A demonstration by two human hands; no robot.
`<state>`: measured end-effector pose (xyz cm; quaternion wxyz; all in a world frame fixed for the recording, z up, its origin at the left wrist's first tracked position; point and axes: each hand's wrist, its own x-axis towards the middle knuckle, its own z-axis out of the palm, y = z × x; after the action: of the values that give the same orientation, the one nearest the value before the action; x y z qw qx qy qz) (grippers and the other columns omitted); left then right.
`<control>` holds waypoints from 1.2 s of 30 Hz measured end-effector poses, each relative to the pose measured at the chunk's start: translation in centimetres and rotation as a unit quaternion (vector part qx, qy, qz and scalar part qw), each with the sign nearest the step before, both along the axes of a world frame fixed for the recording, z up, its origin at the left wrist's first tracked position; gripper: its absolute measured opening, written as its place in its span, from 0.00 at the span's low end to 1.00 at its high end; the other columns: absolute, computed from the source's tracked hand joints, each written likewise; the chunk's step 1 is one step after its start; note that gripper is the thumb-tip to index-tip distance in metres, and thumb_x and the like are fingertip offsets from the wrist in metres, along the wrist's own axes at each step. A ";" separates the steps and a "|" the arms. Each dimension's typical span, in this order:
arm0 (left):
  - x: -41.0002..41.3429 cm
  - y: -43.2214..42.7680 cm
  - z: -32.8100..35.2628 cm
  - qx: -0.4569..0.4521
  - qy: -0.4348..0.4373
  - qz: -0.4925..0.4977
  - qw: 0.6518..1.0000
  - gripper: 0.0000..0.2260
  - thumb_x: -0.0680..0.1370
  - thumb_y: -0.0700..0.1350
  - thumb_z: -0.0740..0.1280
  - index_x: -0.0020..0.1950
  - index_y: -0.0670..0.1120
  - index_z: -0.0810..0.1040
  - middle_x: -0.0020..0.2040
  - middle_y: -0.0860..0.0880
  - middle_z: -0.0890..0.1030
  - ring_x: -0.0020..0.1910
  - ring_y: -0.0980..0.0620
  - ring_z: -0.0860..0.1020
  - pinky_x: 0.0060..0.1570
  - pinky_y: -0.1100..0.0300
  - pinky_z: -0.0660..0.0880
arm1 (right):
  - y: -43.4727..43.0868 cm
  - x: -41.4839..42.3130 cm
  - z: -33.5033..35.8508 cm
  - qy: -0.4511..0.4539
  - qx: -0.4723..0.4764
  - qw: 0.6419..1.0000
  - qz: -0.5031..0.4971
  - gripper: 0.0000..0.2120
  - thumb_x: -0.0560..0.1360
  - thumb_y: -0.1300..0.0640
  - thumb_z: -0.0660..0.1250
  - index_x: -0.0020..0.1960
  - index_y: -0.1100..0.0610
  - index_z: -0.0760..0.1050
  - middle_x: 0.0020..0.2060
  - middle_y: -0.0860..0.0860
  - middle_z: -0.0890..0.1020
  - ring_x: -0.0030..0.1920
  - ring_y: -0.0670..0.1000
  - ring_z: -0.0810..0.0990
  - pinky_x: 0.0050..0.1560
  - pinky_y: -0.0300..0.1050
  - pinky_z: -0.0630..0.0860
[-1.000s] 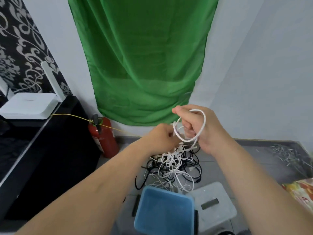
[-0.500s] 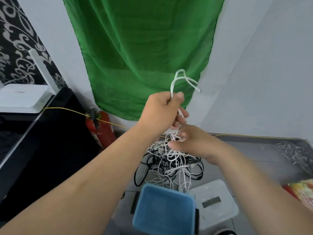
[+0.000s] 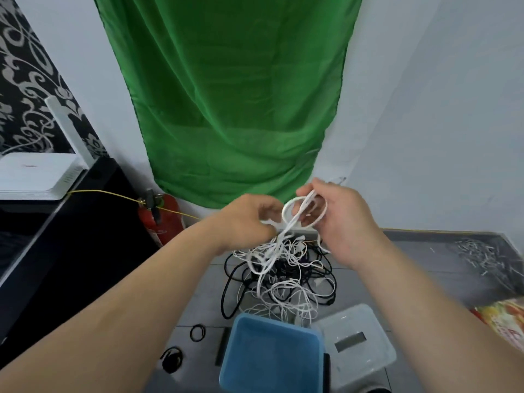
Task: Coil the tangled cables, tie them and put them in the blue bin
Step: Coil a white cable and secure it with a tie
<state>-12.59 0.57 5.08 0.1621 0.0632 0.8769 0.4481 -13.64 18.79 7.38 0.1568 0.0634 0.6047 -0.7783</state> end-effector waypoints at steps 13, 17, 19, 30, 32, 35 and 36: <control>-0.6 -1.9 -1.0 -0.044 0.181 0.165 0.969 0.10 0.82 0.53 0.66 0.45 0.49 0.76 0.35 0.48 0.81 0.33 0.46 0.78 0.35 0.52 0.76 | 1.9 -0.4 0.1 0.044 0.157 0.987 -0.008 0.10 0.76 0.55 0.67 0.39 0.56 0.82 0.24 0.51 0.60 0.26 0.52 0.57 0.32 0.44 0.57; -0.8 -2.2 0.0 -0.117 0.147 0.244 0.951 0.31 0.79 0.70 0.58 0.33 0.45 0.76 0.28 0.49 0.77 0.30 0.48 0.75 0.34 0.57 0.73 | 2.3 -0.3 0.2 0.090 0.252 0.962 -0.053 0.11 0.79 0.50 0.66 0.46 0.54 0.85 0.22 0.46 0.65 0.26 0.50 0.62 0.34 0.44 0.62; -0.8 -2.3 0.5 -0.063 0.059 0.295 0.952 0.38 0.79 0.73 0.51 0.36 0.42 0.82 0.31 0.48 0.84 0.36 0.46 0.82 0.42 0.52 0.80 | 3.2 -0.6 -0.1 0.110 0.292 0.944 -0.106 0.17 0.81 0.46 0.64 0.49 0.56 0.85 0.23 0.47 0.66 0.27 0.50 0.64 0.34 0.44 0.63; 0.0 -1.7 0.6 -0.001 0.137 0.201 0.970 0.21 0.80 0.53 0.68 0.32 0.45 0.67 0.26 0.51 0.67 0.27 0.51 0.64 0.30 0.58 0.63 | 3.1 -0.3 -2.2 0.147 0.499 0.853 0.050 0.25 0.78 0.50 0.70 0.74 0.47 0.72 0.72 0.49 0.72 0.74 0.51 0.69 0.72 0.46 0.64; 0.6 -0.7 0.8 -0.027 0.197 0.148 0.969 0.20 0.78 0.51 0.71 0.32 0.43 0.69 0.26 0.51 0.67 0.27 0.52 0.64 0.29 0.58 0.63 | 1.4 0.8 -1.8 0.188 0.422 0.878 0.124 0.28 0.76 0.53 0.74 0.74 0.43 0.72 0.70 0.42 0.75 0.72 0.44 0.71 0.71 0.44 0.66; 1.4 0.4 1.0 -0.008 0.260 0.105 0.960 0.16 0.76 0.48 0.73 0.32 0.44 0.73 0.26 0.51 0.70 0.27 0.54 0.66 0.28 0.60 0.64 | -0.5 1.6 -2.0 0.172 0.274 0.932 0.163 0.13 0.76 0.57 0.73 0.60 0.49 0.82 0.51 0.49 0.87 0.54 0.52 0.85 0.59 0.51 0.80; 1.6 0.6 1.1 0.015 0.267 0.106 0.958 0.13 0.76 0.47 0.73 0.34 0.45 0.75 0.26 0.50 0.72 0.27 0.55 0.67 0.28 0.61 0.65 | -0.9 1.7 -1.8 0.162 0.244 0.943 0.155 0.07 0.77 0.58 0.71 0.55 0.54 0.84 0.41 0.53 0.86 0.45 0.55 0.85 0.51 0.52 0.81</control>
<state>-10.99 1.16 6.18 -0.1267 0.0899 0.8832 0.4425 -11.98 17.93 5.55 0.1553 -0.1222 0.7959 -0.5722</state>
